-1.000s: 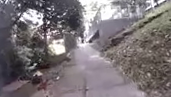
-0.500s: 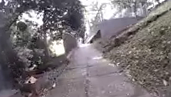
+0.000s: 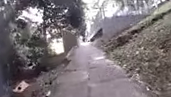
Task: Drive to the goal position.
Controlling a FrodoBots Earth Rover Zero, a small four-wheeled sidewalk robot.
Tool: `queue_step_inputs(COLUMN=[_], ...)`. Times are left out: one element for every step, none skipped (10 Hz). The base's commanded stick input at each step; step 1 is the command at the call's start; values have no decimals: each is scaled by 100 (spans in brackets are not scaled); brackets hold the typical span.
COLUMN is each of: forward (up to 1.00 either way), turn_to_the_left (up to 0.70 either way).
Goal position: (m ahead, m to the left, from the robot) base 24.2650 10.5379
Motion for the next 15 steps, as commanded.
queue_step_inputs(forward=[70,70,70,70,70,70,70,70,70,70,70,70,70,70,70], turn_to_the_left=[-8,-8,-8,-9,-10,-11,-11,-11,-11,-11,-11,-11,-11,-11,-11])
